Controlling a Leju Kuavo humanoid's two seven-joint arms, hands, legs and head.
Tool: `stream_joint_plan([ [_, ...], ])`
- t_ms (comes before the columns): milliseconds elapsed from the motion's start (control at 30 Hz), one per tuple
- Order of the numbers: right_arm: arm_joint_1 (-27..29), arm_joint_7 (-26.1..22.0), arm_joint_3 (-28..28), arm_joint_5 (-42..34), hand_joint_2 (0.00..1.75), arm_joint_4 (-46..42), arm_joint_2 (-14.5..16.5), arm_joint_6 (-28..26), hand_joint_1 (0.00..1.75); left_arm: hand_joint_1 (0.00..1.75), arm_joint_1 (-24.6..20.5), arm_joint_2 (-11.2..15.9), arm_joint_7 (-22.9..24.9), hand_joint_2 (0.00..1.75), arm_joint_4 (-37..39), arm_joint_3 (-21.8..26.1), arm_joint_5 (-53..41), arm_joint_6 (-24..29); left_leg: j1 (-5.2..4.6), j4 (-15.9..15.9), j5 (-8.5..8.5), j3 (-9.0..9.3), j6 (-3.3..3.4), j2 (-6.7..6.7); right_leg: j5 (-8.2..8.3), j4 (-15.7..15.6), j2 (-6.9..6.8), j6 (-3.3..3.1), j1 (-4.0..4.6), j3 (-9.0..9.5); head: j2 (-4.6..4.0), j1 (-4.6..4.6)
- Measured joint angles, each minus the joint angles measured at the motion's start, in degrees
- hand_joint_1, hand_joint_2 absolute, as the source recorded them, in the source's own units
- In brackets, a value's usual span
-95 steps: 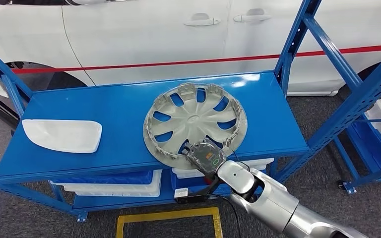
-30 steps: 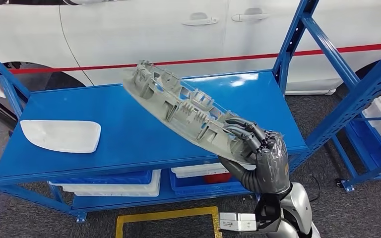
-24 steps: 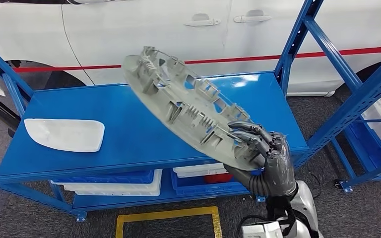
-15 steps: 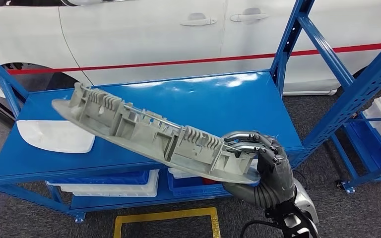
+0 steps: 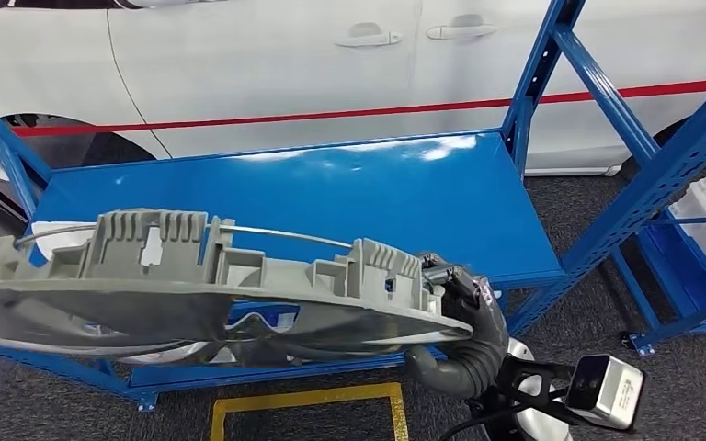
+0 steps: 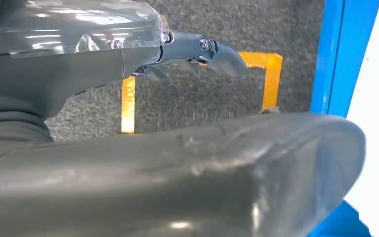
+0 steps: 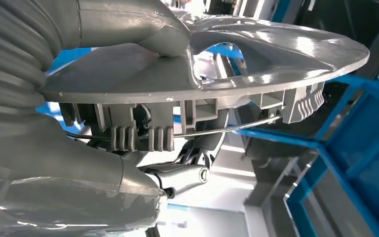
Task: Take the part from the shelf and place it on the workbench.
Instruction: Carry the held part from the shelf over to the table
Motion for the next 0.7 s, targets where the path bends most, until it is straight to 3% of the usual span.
stream_joint_plan([
  [67, -0.07, 0.44, 0.47, -0.6, 1.75, 1.14, 0.29, 0.4, 1.75, 0.0, -0.04, -0.04, 0.12, 0.0, 0.0, 0.21, -0.17, -0.26, 0.28, -1.55, 0.88, 0.67, 0.49, 0.1, -1.93, 2.67, -0.06, 0.38, 0.12, -1.1, 0.0, 0.15],
  [133, -0.12, 0.64, 0.73, -1.27, 1.75, 2.43, 0.28, 0.59, 1.75, 0.0, -0.02, -0.08, 0.82, 0.0, 0.0, 0.44, -0.26, -0.6, 0.2, -1.71, 1.08, 0.6, 0.77, 0.16, -5.4, 9.31, -0.08, 0.56, 0.09, -4.27, 0.0, 0.21],
  [200, -0.1, 0.74, 0.77, -1.9, 1.75, 3.72, 0.26, 0.78, 1.75, 0.0, 0.07, -0.07, 1.79, 0.0, 0.0, 0.71, -0.38, -0.96, 0.13, -1.32, 1.0, 0.29, 0.74, 0.16, -6.63, 13.87, -0.11, 0.81, 0.05, -6.56, 0.0, 0.21],
  [233, -0.12, 0.76, 0.77, -2.08, 1.75, 4.23, 0.25, 0.85, 1.75, 0.0, 0.11, -0.07, 2.14, 0.0, 0.0, 0.86, -0.43, -1.06, 0.14, -1.01, 0.88, 0.15, 0.66, 0.14, -5.64, 13.23, -0.13, 0.9, 0.0, -6.26, 0.0, 0.21],
  [333, -0.33, 0.78, 0.79, -2.38, 1.75, 5.23, 0.23, 0.95, 1.75, 0.0, 0.19, -0.09, 2.66, 0.0, 0.0, 1.25, -0.6, -1.1, 0.11, 0.65, 0.0, -0.38, 0.0, -0.01, -1.09, 3.84, -0.2, 0.78, -0.2, -1.44, 0.0, 0.23],
  [400, -0.46, 0.81, 0.8, -2.54, 1.75, 5.64, 0.21, 1.05, 1.75, 0.0, 0.23, -0.08, 3.19, 0.0, 0.0, 1.42, -0.7, -1.07, -0.09, 1.71, -0.42, -0.87, -0.63, -0.07, -0.51, 1.01, -0.1, 0.12, -0.06, -0.1, 0.0, 0.16],
  [500, -0.54, 0.98, 0.83, -2.78, 1.75, 6.18, 0.18, 1.26, 1.75, 0.0, 0.38, -0.07, 4.03, 0.0, 0.01, 1.64, -0.85, -0.9, 0.0, 2.23, -0.65, -1.23, -1.43, -0.15, -0.06, 0.99, -0.01, -0.96, 0.02, -0.4, 0.0, 0.13],
  [567, -0.59, 1.09, 0.84, -2.86, 1.75, 6.44, 0.16, 1.31, 1.75, 0.0, 0.44, -0.11, 4.31, 0.0, 0.03, 1.76, -0.95, -0.84, 0.23, 4.93, -3.14, -2.25, -2.1, -0.15, 0.35, 0.76, -0.15, -1.58, -0.2, -0.68, 0.0, -0.05],
  [633, -0.58, 1.16, 0.84, -2.88, 1.75, 6.76, 0.09, 1.3, 1.75, 0.0, 0.48, -0.15, 4.48, 0.0, 0.04, 1.85, -1.0, -0.79, 0.51, 11.51, -7.44, -4.6, -2.75, -0.1, 0.7, 0.74, -0.27, -1.95, -0.15, -1.18, 0.0, -0.21],
  [700, -0.55, 1.21, 0.84, -2.88, 1.75, 7.15, -0.03, 1.28, 1.75, 0.0, 0.57, -0.14, 4.57, 0.0, 0.04, 2.0, -1.0, -0.75, 0.67, 16.74, -9.79, -6.14, -2.97, -0.1, 1.14, 0.77, -0.31, -2.05, -0.06, -1.82, 0.0, -0.23],
])
